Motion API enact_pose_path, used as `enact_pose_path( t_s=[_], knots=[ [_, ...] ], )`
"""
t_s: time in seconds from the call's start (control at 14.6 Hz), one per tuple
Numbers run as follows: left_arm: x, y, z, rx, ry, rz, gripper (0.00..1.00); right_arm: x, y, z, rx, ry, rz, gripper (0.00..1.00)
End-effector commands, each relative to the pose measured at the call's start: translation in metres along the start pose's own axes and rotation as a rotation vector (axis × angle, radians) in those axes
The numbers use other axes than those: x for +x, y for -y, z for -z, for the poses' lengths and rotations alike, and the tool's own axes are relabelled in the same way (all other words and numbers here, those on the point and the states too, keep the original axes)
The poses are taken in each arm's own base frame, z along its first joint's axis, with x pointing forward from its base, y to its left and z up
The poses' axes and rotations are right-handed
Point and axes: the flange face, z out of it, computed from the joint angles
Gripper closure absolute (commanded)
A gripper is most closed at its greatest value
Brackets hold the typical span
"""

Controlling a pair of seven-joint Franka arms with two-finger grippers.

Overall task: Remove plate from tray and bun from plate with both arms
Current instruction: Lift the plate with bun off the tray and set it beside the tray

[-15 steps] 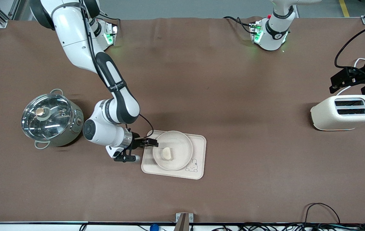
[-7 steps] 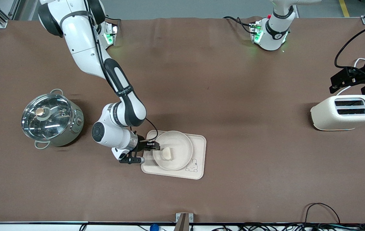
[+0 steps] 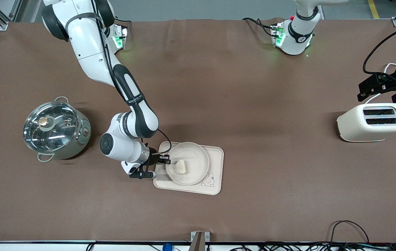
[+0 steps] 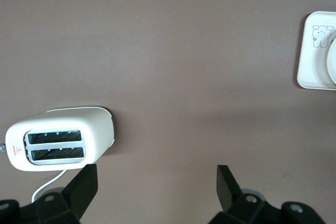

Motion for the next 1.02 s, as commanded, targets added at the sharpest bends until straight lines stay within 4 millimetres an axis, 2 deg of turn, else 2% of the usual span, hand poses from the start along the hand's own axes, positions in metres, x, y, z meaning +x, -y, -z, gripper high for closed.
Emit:
enact_pose_path(
  t_s=[0.0,0.27,0.55,0.82,0.96],
  knots=[
    [0.001,-0.001,0.004,-0.008,-0.008,0.015,0.00,0.005,-0.002,0.001,0.027,-0.008,-0.022,1.00],
    [0.001,-0.001,0.004,-0.011,-0.006,0.015,0.00,0.007,0.006,0.014,0.064,-0.017,-0.030,1.00],
    [0.001,-0.001,0.004,-0.009,-0.008,0.017,0.00,-0.007,0.021,0.045,0.093,0.031,0.017,1.00],
    [0.001,-0.001,0.004,-0.011,-0.006,0.017,0.00,-0.063,0.012,0.070,0.079,0.060,0.056,1.00],
    [0.001,-0.001,0.004,-0.011,-0.006,0.017,0.00,-0.092,-0.002,0.079,0.098,0.087,0.070,1.00]
  ],
)
